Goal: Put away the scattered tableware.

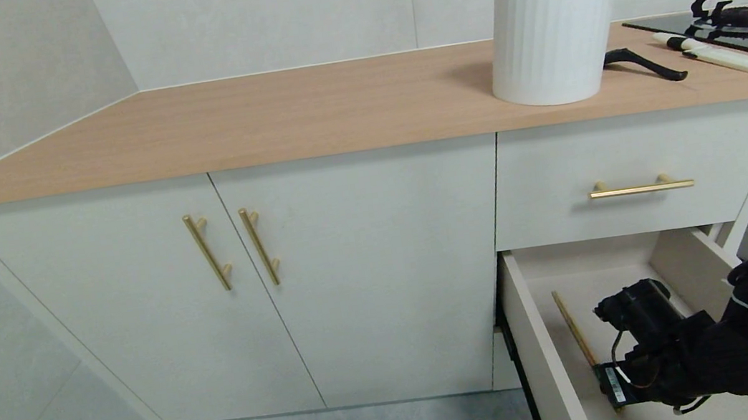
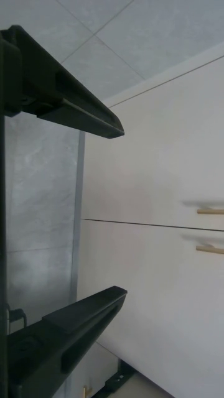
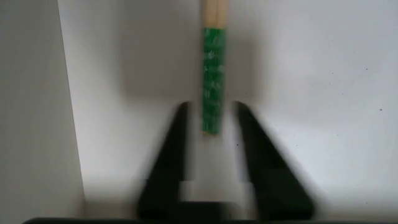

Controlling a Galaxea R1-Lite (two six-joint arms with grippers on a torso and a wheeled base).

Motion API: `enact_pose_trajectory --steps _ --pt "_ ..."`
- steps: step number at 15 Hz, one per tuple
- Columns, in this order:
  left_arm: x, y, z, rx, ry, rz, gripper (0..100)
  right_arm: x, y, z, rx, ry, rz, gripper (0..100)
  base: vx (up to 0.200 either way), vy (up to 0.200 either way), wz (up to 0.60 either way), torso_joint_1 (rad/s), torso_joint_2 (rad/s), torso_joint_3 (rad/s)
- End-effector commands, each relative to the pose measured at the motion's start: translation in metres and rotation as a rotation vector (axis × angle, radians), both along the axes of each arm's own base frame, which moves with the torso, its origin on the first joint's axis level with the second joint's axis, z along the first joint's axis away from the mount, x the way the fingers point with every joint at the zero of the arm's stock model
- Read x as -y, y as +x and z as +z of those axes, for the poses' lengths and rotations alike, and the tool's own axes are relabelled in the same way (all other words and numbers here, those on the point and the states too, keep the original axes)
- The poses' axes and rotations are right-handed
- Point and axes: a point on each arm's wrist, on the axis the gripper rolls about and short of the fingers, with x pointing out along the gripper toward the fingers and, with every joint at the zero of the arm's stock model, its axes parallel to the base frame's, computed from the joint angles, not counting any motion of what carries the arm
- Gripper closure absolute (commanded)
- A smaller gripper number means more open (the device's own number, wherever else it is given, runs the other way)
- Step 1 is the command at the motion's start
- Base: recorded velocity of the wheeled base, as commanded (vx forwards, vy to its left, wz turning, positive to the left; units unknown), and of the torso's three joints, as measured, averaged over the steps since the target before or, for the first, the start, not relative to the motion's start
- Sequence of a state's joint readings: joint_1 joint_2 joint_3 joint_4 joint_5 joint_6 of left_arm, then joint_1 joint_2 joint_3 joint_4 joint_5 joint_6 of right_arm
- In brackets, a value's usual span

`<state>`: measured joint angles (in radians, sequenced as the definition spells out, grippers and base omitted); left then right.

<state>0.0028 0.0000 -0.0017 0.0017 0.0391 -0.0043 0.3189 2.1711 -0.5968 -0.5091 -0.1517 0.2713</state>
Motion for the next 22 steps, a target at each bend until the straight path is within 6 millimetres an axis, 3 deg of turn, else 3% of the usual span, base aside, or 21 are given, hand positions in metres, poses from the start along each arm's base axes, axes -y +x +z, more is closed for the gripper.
enact_pose_trajectory --steps 1,5,7,9,14,16,18,22 --pt "0.0 0.0 0.0 -0.002 0.0 0.001 0 0.0 0.0 0.0 0.002 0.001 0.0 0 0.0 0.0 0.0 0.0 0.0 0.0" --pt "0.0 0.0 0.0 -0.002 0.0 0.001 0 0.0 0.0 0.004 0.013 0.0 -0.001 0 0.0 0.0 0.0 0.0 0.0 0.0" --pt "0.0 0.0 0.0 0.0 0.0 0.001 0 0.003 -0.008 0.026 0.075 -0.007 -0.013 0 0.0 0.0 0.0 0.0 0.0 0.0" --pt "0.0 0.0 0.0 -0.002 0.0 0.001 0 0.011 -0.018 0.076 0.203 0.026 -0.027 0 0.0 0.0 0.0 0.0 0.0 0.0" --pt "0.0 0.0 0.0 0.0 0.0 0.001 0 0.067 -0.058 0.195 0.31 0.047 -0.142 0 0.0 0.0 0.0 0.0 0.0 0.0" --pt "0.0 0.0 0.0 0.0 0.0 0.001 0 0.094 -0.074 0.224 0.361 0.084 -0.135 0 0.0 0.0 0.0 0.0 0.0 0.0" --pt "0.0 0.0 0.0 -0.002 0.0 0.001 0 0.108 -0.085 0.232 0.402 0.042 -0.107 0 0.0 0.0 0.0 0.0 0.0 0.0" --pt "0.0 0.0 0.0 -0.002 0.0 0.001 0 0.108 -0.092 0.237 0.43 0.038 -0.1 0 0.0 0.0 0.0 0.0 0.0 0.0"
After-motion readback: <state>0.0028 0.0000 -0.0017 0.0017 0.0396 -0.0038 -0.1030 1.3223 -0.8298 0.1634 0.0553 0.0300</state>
